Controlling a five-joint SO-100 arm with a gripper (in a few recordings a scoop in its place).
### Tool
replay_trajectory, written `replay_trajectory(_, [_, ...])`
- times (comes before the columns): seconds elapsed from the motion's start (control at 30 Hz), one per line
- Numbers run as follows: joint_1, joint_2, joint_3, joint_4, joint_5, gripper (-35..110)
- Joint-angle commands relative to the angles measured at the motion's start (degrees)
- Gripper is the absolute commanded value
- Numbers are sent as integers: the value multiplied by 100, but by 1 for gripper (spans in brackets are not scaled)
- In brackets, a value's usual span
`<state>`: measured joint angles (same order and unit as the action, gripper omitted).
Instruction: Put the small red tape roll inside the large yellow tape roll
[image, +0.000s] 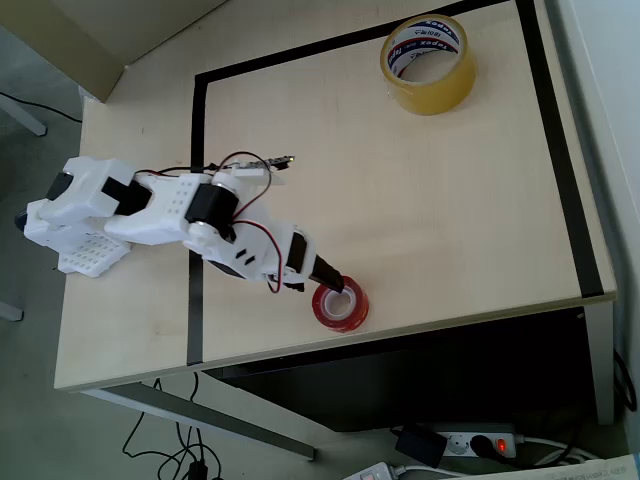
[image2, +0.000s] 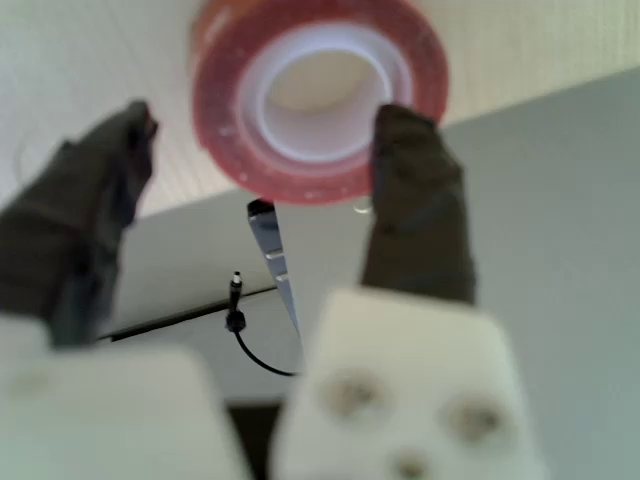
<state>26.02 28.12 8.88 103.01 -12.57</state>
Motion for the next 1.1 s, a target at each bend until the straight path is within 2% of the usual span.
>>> replay_trajectory(0.0, [105, 167, -431, 62, -44, 23])
replay_trajectory(0.63, [325, -404, -360, 62, -9, 23])
replay_trajectory(0.73, [334, -686, -536, 62, 0, 16])
replay_trajectory(0.83, [343, -853, -712, 62, 62, 2])
replay_trajectory(1.07, [255, -633, -747, 62, 62, 0])
